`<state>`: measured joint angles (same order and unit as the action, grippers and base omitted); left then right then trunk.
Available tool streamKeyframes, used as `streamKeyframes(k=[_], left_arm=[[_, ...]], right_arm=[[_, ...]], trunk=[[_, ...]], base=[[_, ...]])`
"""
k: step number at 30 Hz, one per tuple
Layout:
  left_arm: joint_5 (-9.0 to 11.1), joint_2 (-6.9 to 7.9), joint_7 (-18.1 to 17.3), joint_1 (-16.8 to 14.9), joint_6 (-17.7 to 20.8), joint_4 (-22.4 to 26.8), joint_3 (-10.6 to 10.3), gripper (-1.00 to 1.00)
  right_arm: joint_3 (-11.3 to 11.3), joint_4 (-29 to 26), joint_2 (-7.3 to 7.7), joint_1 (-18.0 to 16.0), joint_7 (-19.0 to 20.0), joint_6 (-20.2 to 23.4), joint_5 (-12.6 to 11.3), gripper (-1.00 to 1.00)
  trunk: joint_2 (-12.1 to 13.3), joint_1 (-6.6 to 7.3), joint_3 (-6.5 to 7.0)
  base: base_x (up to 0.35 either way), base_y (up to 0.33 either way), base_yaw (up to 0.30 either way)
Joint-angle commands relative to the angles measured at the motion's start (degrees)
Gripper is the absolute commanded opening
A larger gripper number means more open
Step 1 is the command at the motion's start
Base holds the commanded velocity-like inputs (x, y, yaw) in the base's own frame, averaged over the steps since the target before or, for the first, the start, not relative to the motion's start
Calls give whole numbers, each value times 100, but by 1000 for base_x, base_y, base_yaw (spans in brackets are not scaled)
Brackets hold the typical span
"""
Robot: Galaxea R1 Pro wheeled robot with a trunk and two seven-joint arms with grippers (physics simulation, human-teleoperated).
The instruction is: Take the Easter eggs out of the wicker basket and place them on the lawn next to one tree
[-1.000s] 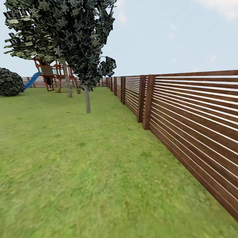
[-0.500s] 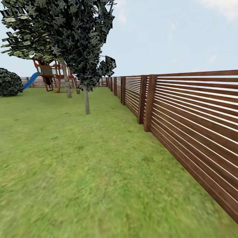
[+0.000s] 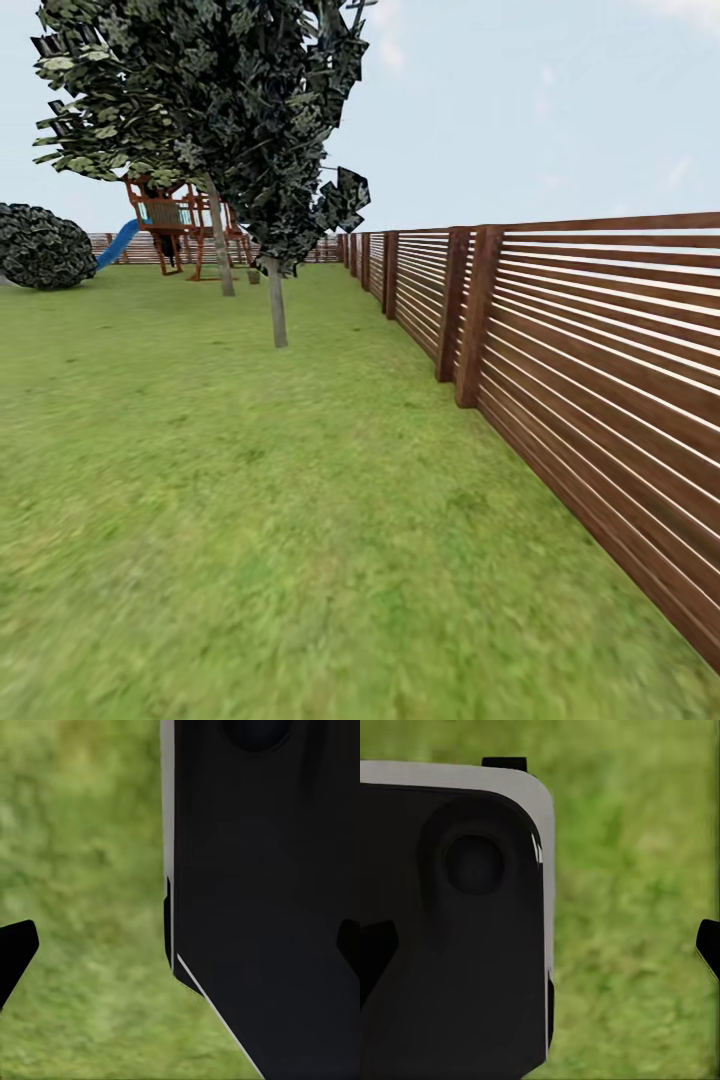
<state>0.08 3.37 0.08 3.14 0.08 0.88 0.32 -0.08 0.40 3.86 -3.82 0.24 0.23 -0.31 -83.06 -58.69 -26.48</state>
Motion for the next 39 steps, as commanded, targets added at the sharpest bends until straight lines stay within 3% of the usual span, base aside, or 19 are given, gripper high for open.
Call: streamKeyframes(k=[1,24,39], left_arm=[[1,-1,1,2,1,9,3,100],[1,0,1,2,1,9,2,100],[1,5,1,2,1,9,3,100]], right_arm=[[1,4,1,-4,2,3,-3,100],[8,4,1,-4,-24,1,11,100],[16,4,1,-4,-23,-5,22,100]], trunk=[[-2,-3,-4],[-2,-3,-4],[-2,-3,-4]], base=[[330,0,14],[330,0,190],[330,0,65]])
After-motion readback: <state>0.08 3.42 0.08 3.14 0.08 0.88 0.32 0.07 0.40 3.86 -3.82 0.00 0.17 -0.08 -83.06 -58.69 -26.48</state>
